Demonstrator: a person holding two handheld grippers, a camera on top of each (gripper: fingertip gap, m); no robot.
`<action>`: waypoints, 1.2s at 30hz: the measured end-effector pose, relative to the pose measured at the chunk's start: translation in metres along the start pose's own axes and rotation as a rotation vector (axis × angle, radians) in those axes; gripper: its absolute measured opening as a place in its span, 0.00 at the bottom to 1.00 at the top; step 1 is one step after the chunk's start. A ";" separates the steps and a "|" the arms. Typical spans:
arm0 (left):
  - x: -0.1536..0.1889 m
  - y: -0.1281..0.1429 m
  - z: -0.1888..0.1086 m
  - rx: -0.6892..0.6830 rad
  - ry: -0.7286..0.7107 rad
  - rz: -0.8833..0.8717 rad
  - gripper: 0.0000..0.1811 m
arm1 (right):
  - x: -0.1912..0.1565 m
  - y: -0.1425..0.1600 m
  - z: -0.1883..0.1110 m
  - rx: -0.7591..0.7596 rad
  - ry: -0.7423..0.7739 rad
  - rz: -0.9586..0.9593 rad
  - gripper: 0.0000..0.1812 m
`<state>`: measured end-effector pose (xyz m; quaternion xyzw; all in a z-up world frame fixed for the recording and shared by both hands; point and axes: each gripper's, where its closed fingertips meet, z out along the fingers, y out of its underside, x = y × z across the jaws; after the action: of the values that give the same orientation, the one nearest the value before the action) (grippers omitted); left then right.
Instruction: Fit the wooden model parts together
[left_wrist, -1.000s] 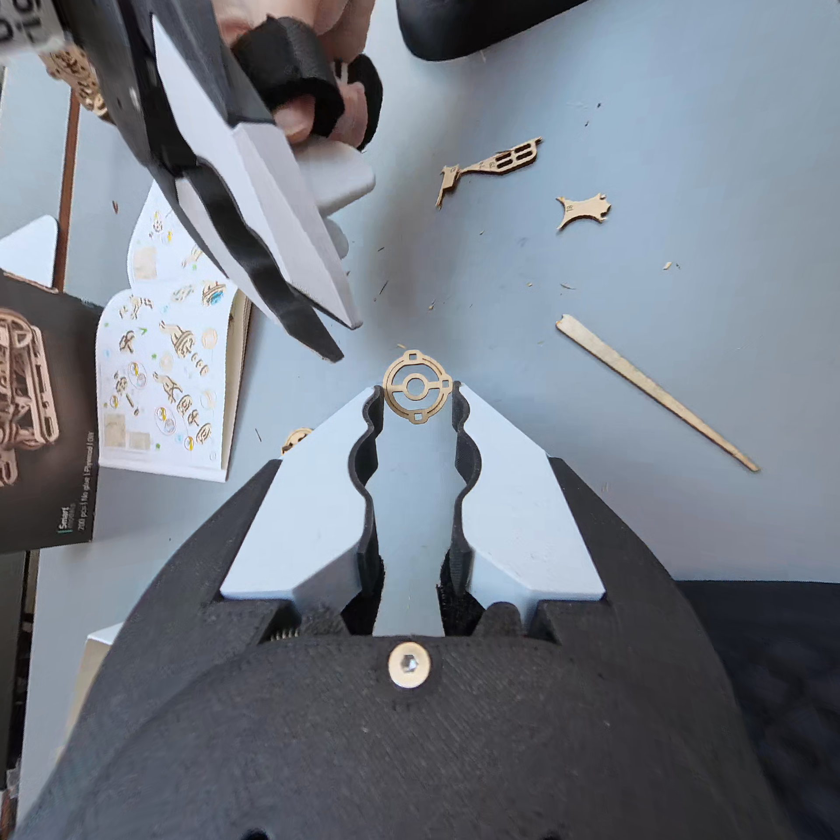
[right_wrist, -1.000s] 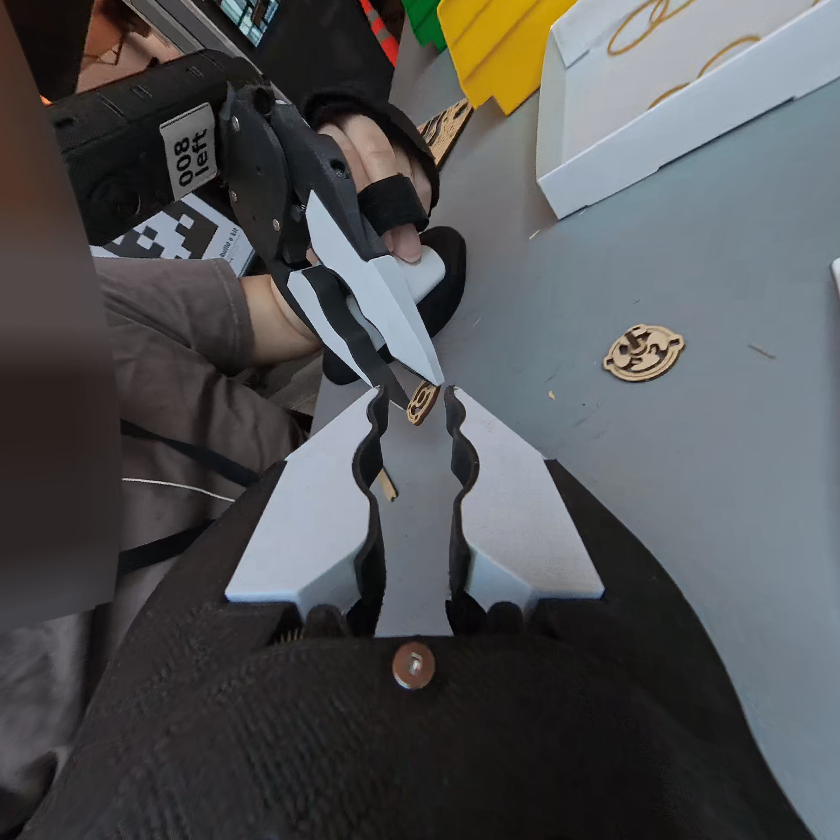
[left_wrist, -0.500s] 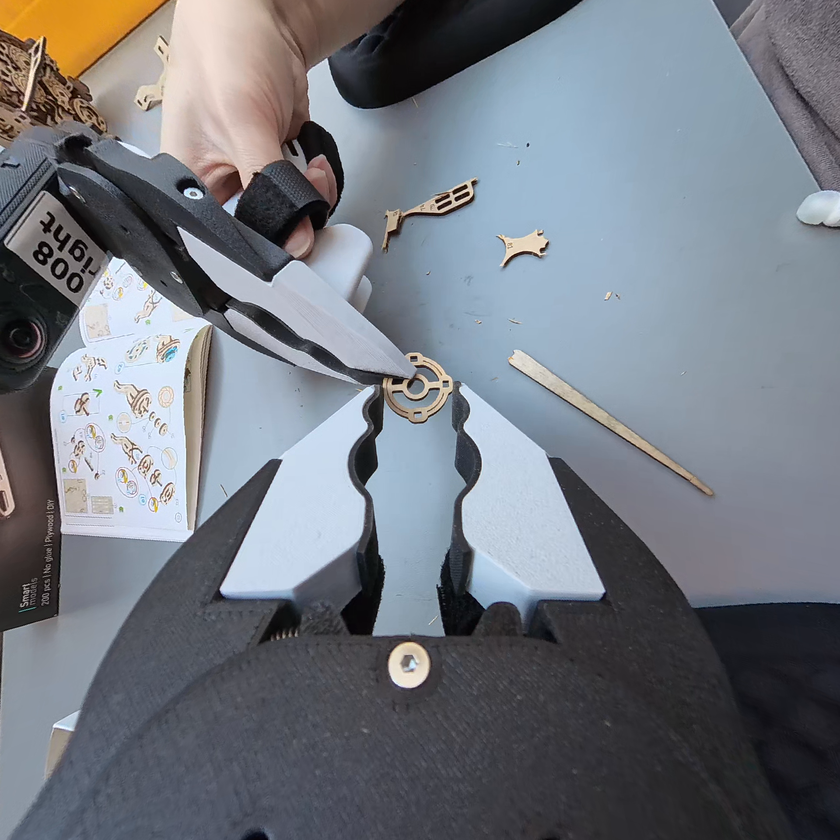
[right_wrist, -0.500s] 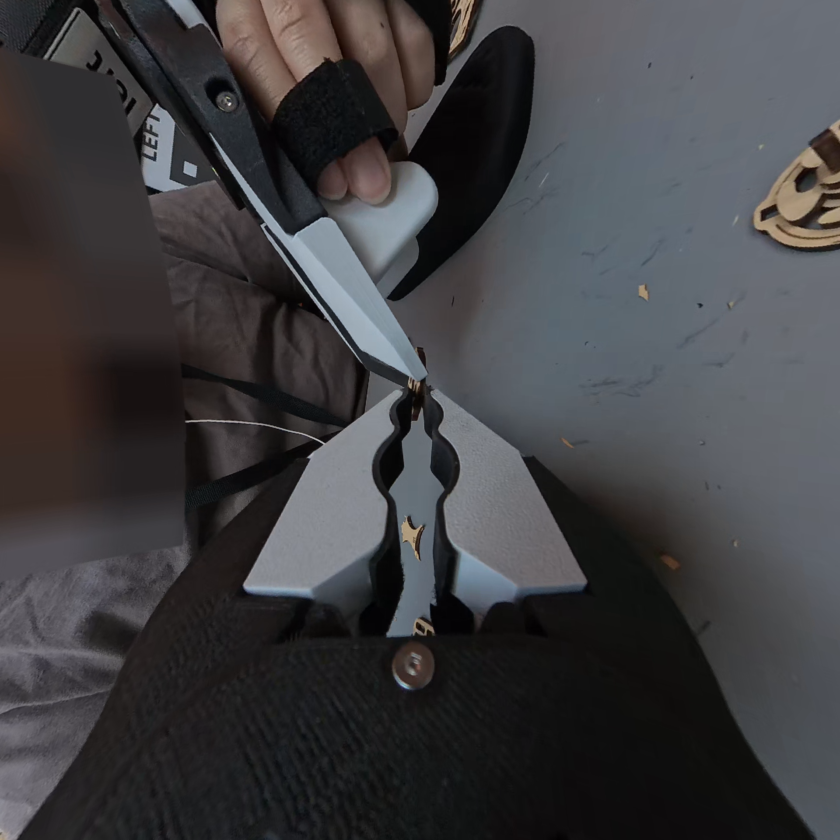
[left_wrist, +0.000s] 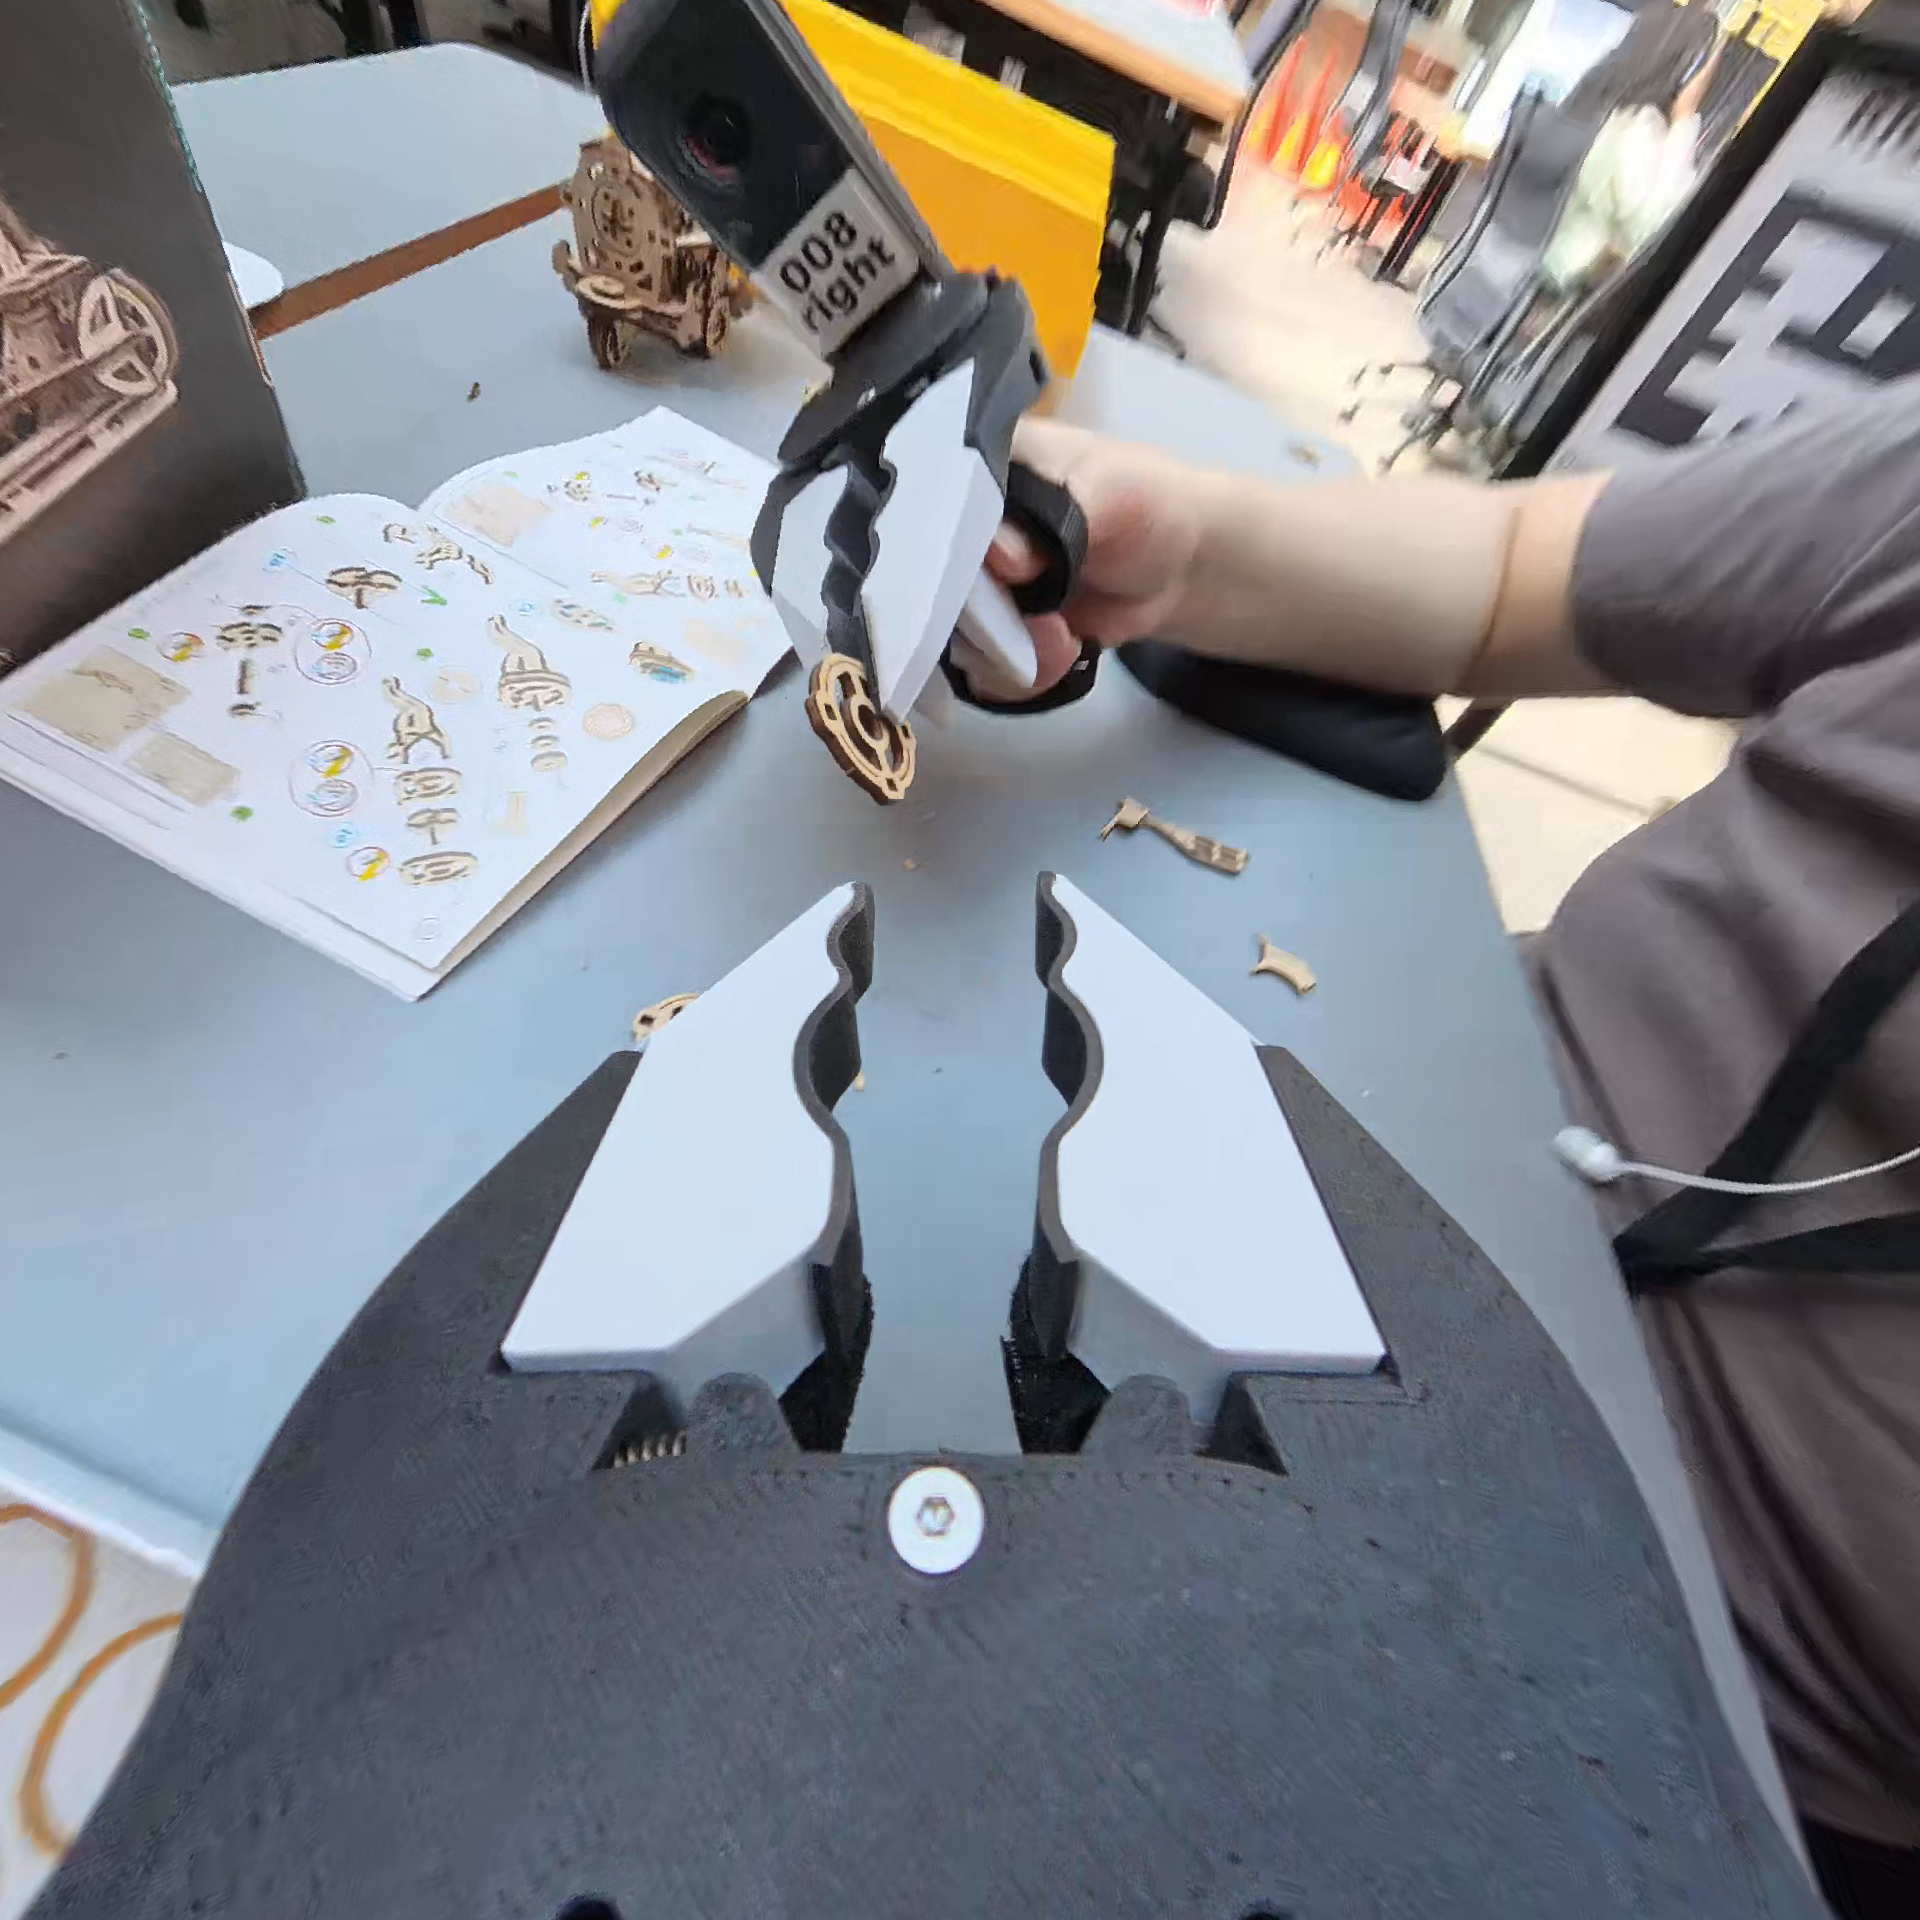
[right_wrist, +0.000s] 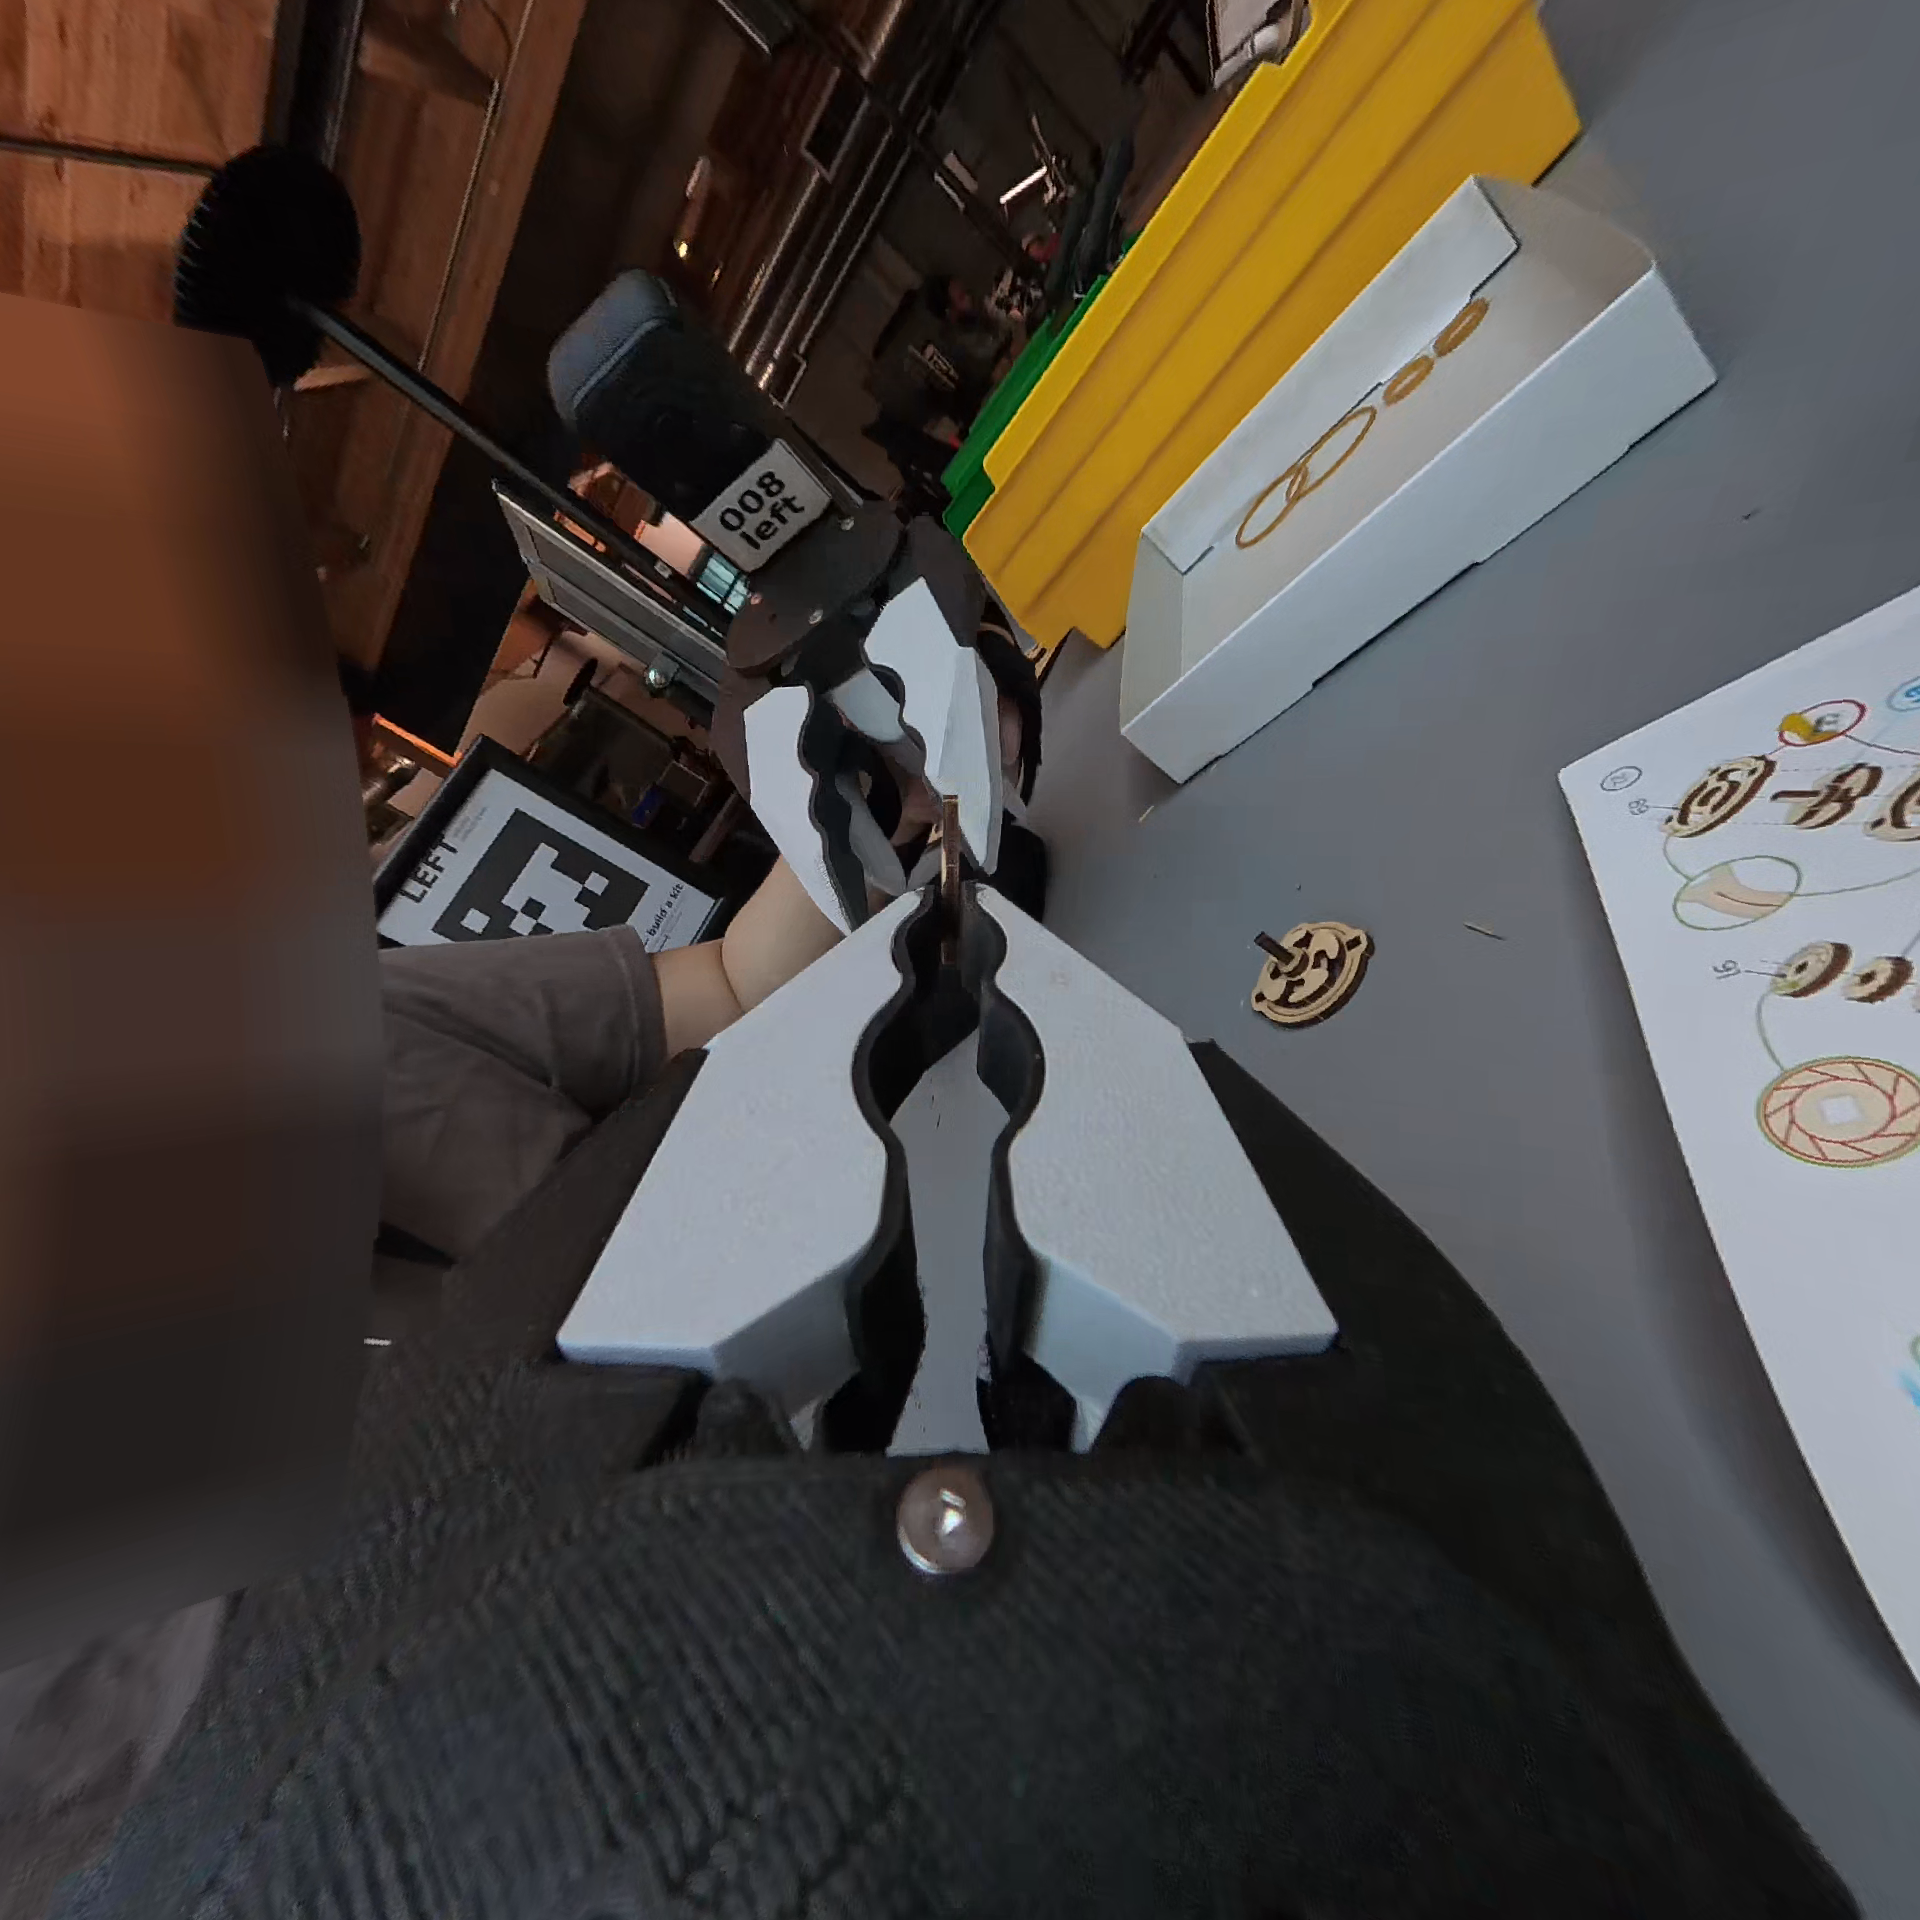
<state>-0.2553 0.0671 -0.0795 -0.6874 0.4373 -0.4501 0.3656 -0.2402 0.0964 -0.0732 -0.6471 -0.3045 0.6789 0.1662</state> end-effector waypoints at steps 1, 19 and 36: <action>0.001 -0.006 -0.001 0.055 0.047 -0.060 0.15 | -0.001 -0.003 0.000 0.023 -0.010 0.005 0.00; -0.008 -0.031 -0.004 0.271 0.109 -0.271 0.00 | -0.018 -0.016 0.014 0.157 -0.037 -0.127 0.01; -0.004 -0.021 -0.001 0.177 0.095 -0.252 0.00 | -0.015 0.004 0.017 0.053 -0.061 -0.183 0.01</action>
<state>-0.2509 0.0780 -0.0614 -0.6797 0.3231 -0.5613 0.3443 -0.2542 0.0810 -0.0640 -0.5909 -0.3494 0.6880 0.2353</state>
